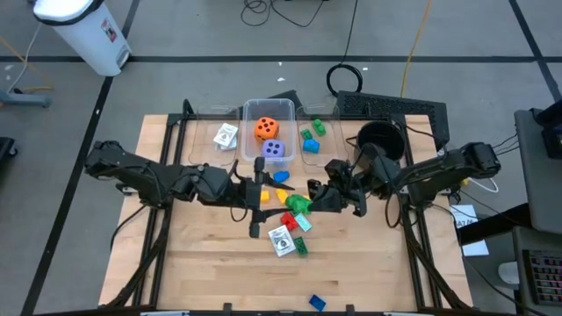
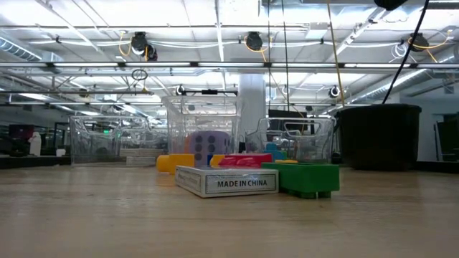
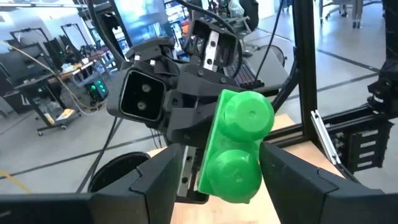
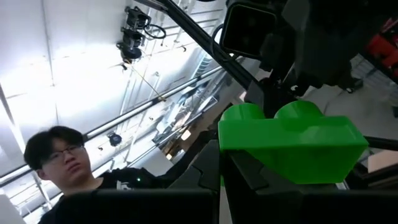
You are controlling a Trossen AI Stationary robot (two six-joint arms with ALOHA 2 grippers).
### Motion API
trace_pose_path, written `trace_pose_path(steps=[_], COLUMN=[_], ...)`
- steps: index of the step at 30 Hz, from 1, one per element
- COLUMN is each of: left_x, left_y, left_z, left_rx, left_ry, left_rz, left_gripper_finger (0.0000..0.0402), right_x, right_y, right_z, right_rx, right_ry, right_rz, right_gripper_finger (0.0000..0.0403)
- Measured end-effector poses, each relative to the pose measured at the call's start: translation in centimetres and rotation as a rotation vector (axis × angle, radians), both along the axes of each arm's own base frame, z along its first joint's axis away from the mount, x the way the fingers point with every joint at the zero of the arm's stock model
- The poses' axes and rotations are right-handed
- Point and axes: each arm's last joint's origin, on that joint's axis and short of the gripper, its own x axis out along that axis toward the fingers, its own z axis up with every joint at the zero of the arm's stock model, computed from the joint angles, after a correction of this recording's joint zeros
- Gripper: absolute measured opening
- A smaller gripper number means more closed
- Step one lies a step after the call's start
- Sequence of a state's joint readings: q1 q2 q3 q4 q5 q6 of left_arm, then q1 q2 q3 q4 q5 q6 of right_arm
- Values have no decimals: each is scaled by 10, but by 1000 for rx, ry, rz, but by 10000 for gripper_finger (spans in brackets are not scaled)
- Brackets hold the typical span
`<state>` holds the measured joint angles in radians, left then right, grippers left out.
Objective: Pick & Place Toys
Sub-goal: Put the light green game piece into the right transparent bin
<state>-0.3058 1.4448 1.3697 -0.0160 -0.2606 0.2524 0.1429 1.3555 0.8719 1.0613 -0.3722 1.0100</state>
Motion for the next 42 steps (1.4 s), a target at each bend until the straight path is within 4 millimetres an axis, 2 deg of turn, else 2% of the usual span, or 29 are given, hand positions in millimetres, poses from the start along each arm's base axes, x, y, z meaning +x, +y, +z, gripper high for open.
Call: trace_pose_path(steps=[16, 27, 35, 42], left_x=[0, 3, 3, 3], left_y=[-1, -1, -1, -1], left_z=[-2, -4, -4, -4], left_rx=[-72, -80, -108, -153], left_ry=[17, 23, 27, 30], left_rz=[-23, -22, -36, -33], left_gripper_finger=[219, 124, 130, 111], right_x=[0, 0, 0, 0], right_y=[0, 1, 1, 1], right_z=[1, 1, 1, 1], right_rx=[3, 1, 1, 0], right_ry=[-21, -18, -18, -21], right_rz=[1, 4, 4, -8], right_gripper_finger=[0, 0, 0, 8])
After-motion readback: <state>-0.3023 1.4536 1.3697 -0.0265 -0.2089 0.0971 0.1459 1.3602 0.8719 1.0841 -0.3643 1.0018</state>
